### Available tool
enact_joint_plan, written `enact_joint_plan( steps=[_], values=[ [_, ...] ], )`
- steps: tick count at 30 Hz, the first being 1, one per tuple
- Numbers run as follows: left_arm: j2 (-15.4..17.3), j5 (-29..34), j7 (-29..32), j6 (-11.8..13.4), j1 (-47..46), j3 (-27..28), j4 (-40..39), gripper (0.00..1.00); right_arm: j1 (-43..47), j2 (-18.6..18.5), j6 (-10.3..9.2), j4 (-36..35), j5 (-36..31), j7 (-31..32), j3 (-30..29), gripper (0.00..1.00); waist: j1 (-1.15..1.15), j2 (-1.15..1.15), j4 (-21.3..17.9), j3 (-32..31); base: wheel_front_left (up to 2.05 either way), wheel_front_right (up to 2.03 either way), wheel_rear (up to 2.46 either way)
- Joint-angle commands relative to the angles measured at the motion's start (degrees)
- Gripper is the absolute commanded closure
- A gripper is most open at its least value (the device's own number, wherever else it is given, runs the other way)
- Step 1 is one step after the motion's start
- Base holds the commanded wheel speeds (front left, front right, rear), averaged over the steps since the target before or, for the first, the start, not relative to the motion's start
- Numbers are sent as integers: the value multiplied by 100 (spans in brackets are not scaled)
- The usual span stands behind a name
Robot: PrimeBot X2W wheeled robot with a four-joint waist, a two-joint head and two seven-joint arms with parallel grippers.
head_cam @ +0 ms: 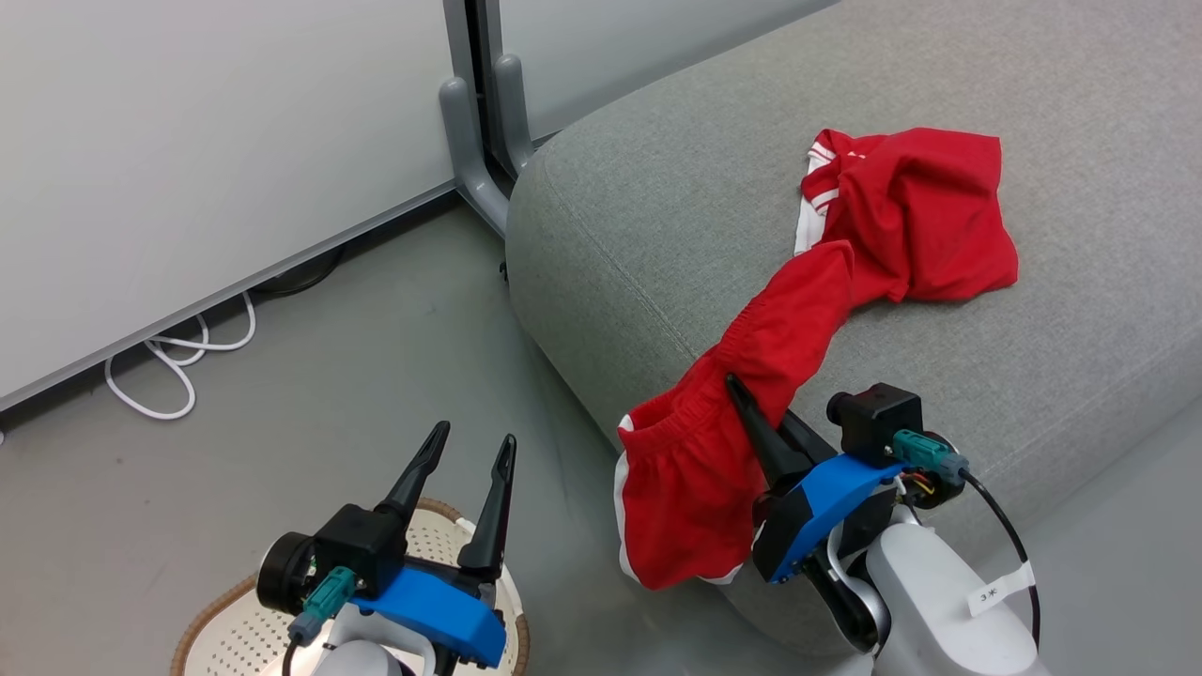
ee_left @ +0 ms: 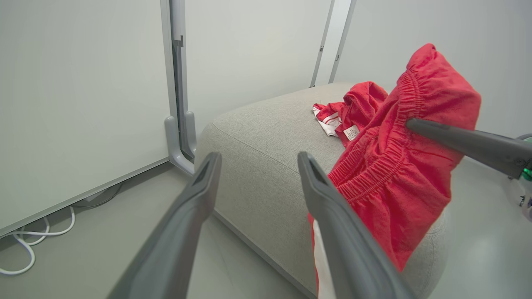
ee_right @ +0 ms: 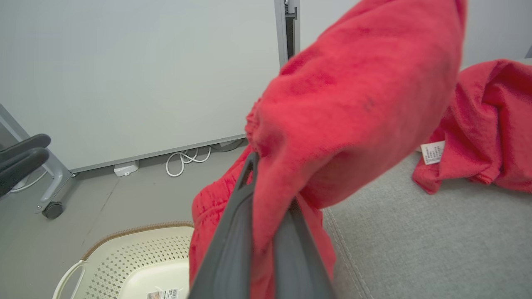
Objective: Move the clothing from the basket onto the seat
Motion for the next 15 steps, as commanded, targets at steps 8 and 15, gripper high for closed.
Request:
enact_joint_plan(
  steps=[8,15],
  values=[
    [62,-8,-17,-5,-41,-17,-24,0,-86,0,1,33,100,-87,25,100,0,0,-92,46,0,0,0],
    [118,21,-17,-5,-96,-5,-102,0,-422,-1,1,108,55,-82,-146,100,0,0,-92,208,0,0,0]
  ],
)
